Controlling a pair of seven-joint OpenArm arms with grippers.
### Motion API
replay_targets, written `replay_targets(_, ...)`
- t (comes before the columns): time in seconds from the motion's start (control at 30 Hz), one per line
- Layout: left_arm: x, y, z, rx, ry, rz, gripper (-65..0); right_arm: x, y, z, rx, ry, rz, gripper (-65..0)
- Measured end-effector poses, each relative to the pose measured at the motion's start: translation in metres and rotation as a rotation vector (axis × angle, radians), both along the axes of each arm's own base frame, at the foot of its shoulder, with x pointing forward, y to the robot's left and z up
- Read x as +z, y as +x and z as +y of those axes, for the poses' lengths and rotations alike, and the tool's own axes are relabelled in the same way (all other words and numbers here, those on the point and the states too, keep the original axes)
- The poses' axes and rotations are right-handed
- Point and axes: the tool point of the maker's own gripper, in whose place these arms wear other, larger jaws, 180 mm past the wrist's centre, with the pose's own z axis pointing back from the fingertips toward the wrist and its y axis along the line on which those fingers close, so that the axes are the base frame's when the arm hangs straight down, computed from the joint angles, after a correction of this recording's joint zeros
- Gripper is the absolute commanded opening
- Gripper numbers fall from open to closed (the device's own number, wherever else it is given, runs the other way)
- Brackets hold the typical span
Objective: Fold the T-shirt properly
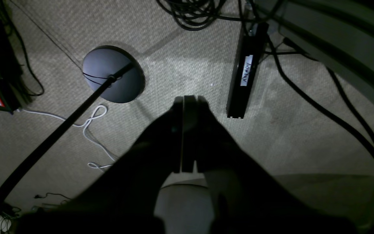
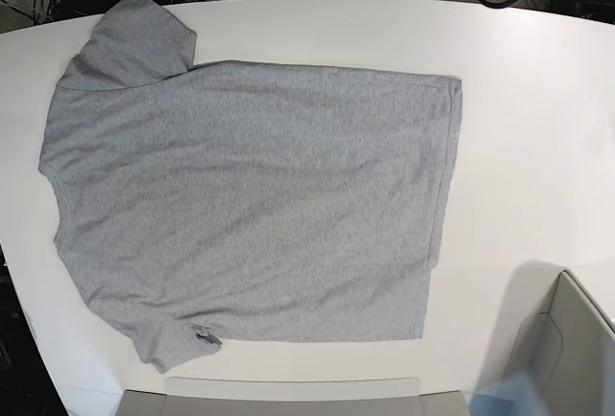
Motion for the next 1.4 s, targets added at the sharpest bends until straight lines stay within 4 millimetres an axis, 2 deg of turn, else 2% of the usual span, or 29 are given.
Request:
replay_targets(0.23, 0.000, 0.004, 0.000, -0.001, 0.001, -0.015, -64.9, 0.000, -0.011, -0.005, 0.001, -0.008, 0.020, -64.8)
replay_targets(0.37, 0.006, 0.023, 0.009, -0.020, 0.029, -0.216, -64.9, 0.000, -0.015, -0.010, 0.002, -0.016, 0.015, -64.8)
replay_targets(0.4, 0.008, 0.022, 0.019, -0.027, 0.045, -0.237, -64.9, 0.000, -0.018, -0.010, 0.001, -0.016, 0.021, -64.8)
replay_targets(0.6, 0.013, 0.013, 0.029, -0.041, 0.066, -0.290, -64.9, 0.000, -0.050, -0.006, 0.002, -0.008, 0.076, -64.9)
replay_targets(0.67, 0.015, 0.012, 0.029, -0.043, 0.069, -0.300, -64.9, 0.000, -0.045, -0.006, 0.006, -0.007, 0.051, -64.9)
replay_targets(0.77, 0.015, 0.014, 0.030, -0.045, 0.072, -0.316, -64.9, 0.003, -0.022, 0.001, 0.016, 0.009, -0.039, -64.9)
replay_targets(0.83, 0.016, 0.016, 0.030, -0.046, 0.072, -0.323, -64.9, 0.005, -0.018, 0.006, 0.019, 0.022, -0.069, -64.9)
replay_targets(0.93, 0.017, 0.014, 0.031, -0.044, 0.075, -0.330, -64.9, 0.007, -0.035, 0.006, 0.023, 0.024, -0.053, -64.9)
replay_targets(1.0, 0.022, 0.024, 0.033, -0.049, 0.080, -0.384, -64.9, 0.009, -0.052, -0.002, 0.027, 0.013, -0.034, -64.9)
replay_targets(1.1, 0.038, 0.031, 0.049, -0.044, 0.115, -0.468, -64.9, 0.013, -0.066, -0.011, 0.041, 0.001, -0.025, -64.9)
replay_targets(1.17, 0.049, 0.028, 0.064, -0.032, 0.152, -0.498, -64.8, 0.016, -0.066, -0.009, 0.042, 0.006, -0.047, -64.9)
replay_targets(1.27, 0.061, 0.025, 0.074, -0.034, 0.174, -0.525, -64.9, 0.022, -0.072, -0.003, 0.050, 0.025, -0.072, -64.9)
replay_targets(1.4, 0.072, 0.018, 0.084, -0.050, 0.196, -0.541, -65.0, 0.033, -0.100, -0.014, 0.071, 0.017, -0.061, -64.9)
